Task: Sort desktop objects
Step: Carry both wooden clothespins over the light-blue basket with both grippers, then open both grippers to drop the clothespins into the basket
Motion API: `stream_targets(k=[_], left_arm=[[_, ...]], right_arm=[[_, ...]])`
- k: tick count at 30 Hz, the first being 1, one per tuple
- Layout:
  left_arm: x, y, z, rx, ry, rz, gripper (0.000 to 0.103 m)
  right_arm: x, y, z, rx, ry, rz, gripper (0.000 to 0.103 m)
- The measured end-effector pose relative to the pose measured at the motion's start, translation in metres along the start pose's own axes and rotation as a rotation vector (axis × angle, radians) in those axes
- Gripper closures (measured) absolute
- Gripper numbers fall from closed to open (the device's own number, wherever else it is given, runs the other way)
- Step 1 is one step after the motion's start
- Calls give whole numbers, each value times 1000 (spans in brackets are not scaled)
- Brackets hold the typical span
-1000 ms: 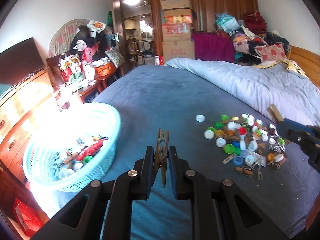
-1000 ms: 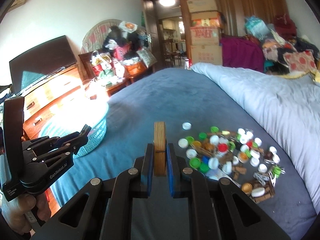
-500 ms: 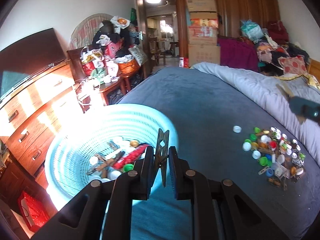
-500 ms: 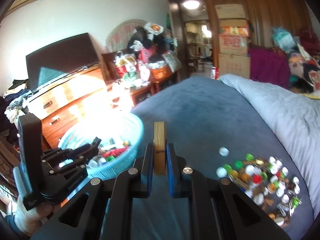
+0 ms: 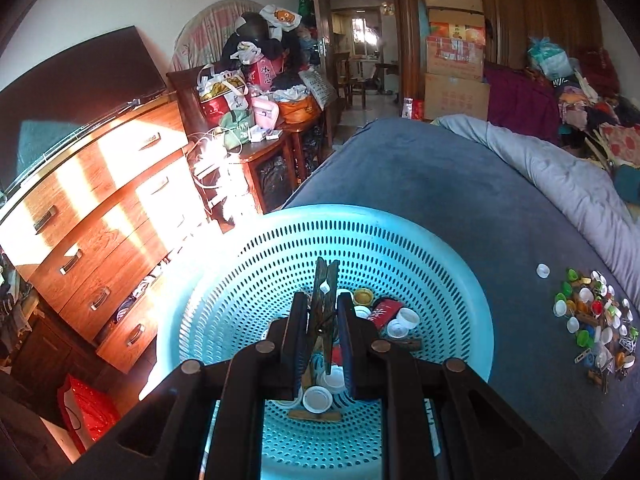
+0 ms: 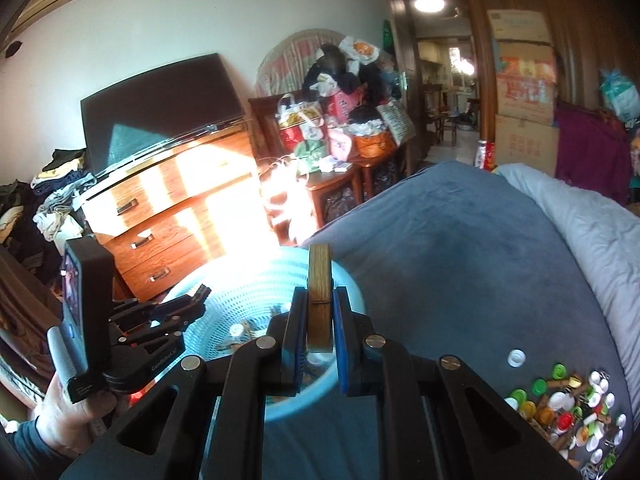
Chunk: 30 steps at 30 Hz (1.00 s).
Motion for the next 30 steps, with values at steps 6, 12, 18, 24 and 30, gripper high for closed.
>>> stream_targets(k=[6,12,18,24,30], left_arm=[[-33,21,-19,-21,97,85,87],[-65,19,-36,-89,197,159,87],[-77,28,-49,-101,217,179,87],[-76,28,-47,-107,220,173,87],[-77,30,-45,-108,225,160,87]], right_arm=[[-32,16,-25,3,78,-43,90],[-69,23,-41,-16,210,-80,90],[-91,25,-46,-3,267,-74,90],[-96,27,-48,2,270,-81,90],[-102,26,-46,-1,278,-85,90]])
Point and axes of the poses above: each gripper's, at about its wrist camera, not at the fingertips, and x roughly against the way its jaws point, y to its left, z to its underside, the point moved 1 cm from there along -x, roughly the way its jaws point, and after that the axes turned 14 degrees about -x, right-handed, at the moved point
